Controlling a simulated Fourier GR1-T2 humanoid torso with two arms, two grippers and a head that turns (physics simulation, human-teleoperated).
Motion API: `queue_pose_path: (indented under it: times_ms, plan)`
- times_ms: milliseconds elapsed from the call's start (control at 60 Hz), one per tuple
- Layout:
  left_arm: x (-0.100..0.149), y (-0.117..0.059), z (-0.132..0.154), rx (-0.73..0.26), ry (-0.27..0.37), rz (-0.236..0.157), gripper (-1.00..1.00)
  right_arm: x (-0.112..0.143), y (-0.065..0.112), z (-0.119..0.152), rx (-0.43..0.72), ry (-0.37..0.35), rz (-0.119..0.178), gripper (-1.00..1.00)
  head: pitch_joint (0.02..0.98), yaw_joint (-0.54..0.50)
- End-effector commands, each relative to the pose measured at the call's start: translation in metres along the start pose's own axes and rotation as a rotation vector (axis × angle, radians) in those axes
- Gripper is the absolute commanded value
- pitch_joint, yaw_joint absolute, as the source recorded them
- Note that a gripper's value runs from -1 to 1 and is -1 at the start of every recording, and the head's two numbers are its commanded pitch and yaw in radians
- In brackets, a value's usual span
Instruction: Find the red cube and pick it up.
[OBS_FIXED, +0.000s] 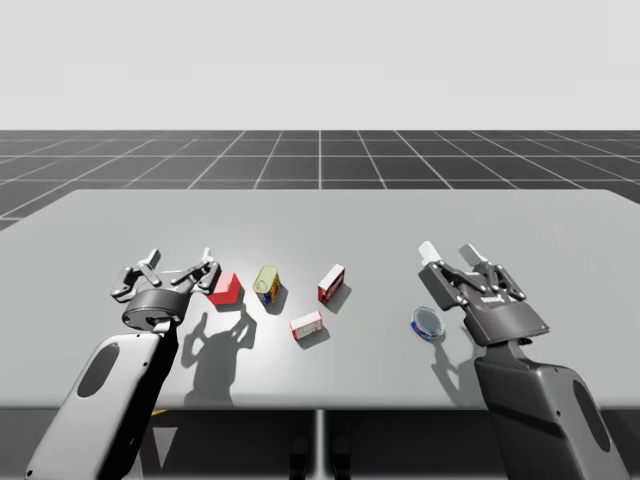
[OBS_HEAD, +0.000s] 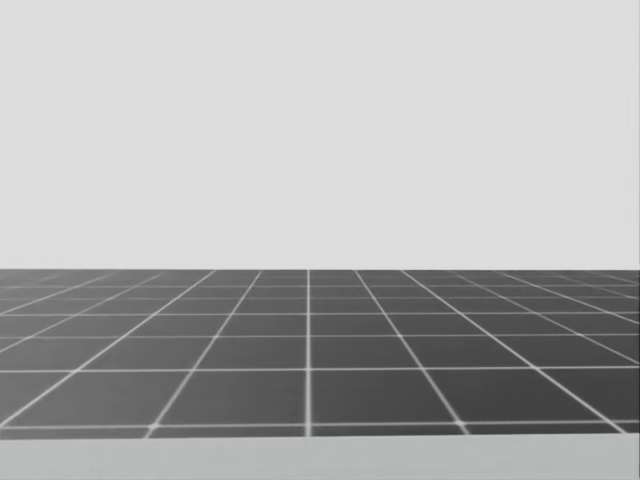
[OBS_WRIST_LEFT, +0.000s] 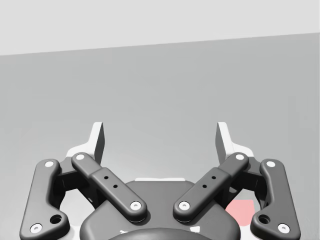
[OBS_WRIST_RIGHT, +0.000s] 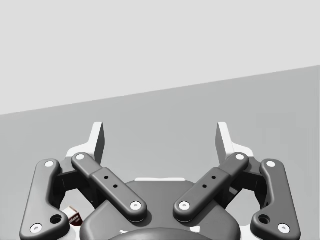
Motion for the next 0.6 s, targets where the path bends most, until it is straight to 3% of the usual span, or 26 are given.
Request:
queue_pose_path:
  times_ms: [17, 200, 600]
  plan:
    - [0.0001, 0.0009, -0.0002, 0.003, -0.002, -0.003, -1.0, -0.001, 0.0015, 0.0019, -0.006, -0.013, 0.0, -1.0, 0.085, -0.03]
    - [0.0002, 0.0017, -0.0002, 0.006, 0.001, -0.005, -1.0, -0.0021, 0.0006, -0.0012, 0.002, 0.008, 0.007, -1.0, 0.15, -0.03]
    - [-0.0004, 0.0023, -0.0019, 0.007, 0.0, -0.018, -1.0, -0.0035, -0.001, -0.0028, -0.014, 0.014, 0.039, -1.0, 0.507, -0.01]
